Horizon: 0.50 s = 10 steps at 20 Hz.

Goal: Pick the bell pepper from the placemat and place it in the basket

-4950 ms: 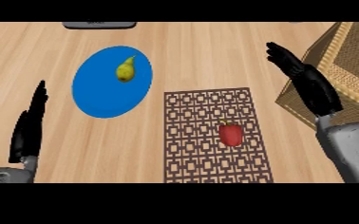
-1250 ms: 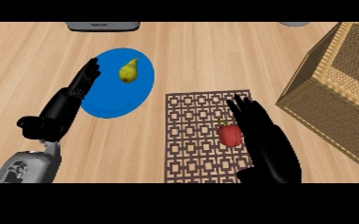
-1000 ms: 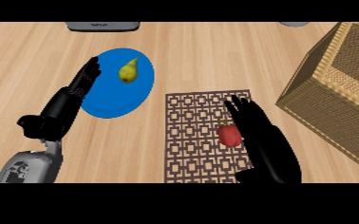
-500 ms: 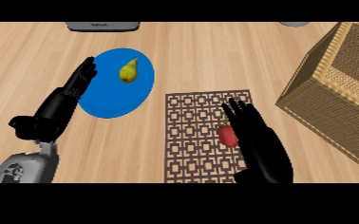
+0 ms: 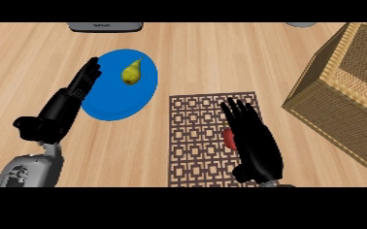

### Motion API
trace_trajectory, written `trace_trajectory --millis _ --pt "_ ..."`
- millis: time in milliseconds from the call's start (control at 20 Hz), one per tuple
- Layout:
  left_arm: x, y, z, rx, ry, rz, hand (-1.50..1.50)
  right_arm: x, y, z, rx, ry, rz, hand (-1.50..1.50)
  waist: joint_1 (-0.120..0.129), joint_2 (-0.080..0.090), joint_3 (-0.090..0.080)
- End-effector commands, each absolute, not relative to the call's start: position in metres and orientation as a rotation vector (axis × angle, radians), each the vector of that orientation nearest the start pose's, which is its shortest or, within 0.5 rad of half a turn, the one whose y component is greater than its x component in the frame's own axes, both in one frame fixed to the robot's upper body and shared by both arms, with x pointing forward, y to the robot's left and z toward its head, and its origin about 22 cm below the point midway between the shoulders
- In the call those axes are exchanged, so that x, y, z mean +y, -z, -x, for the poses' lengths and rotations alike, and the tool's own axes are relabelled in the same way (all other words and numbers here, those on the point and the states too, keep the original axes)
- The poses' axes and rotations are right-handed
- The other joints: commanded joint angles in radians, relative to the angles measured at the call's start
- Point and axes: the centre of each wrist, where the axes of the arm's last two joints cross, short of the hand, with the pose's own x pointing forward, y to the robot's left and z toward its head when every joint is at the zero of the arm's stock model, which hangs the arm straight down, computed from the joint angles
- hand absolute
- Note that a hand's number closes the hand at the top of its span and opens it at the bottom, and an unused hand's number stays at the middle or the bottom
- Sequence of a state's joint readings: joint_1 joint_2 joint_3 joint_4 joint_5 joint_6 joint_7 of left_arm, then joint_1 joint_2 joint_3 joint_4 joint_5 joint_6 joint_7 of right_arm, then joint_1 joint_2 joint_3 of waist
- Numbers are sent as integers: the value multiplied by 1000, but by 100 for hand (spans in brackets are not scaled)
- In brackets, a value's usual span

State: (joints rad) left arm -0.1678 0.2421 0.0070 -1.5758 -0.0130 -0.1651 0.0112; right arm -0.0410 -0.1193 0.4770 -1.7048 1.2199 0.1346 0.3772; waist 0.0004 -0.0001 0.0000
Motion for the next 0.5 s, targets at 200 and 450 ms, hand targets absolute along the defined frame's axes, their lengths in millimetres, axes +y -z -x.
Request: trace_trajectory --millis 200,450 --pt "268 -42 -268 -1681 390 -21 0 -141 -9 -233 -1240 -1247 930 -150 2 0 0" --pt "291 -62 -288 -1693 363 -42 0 -132 -3 -223 -1206 -1230 941 -150 -2 0 0"
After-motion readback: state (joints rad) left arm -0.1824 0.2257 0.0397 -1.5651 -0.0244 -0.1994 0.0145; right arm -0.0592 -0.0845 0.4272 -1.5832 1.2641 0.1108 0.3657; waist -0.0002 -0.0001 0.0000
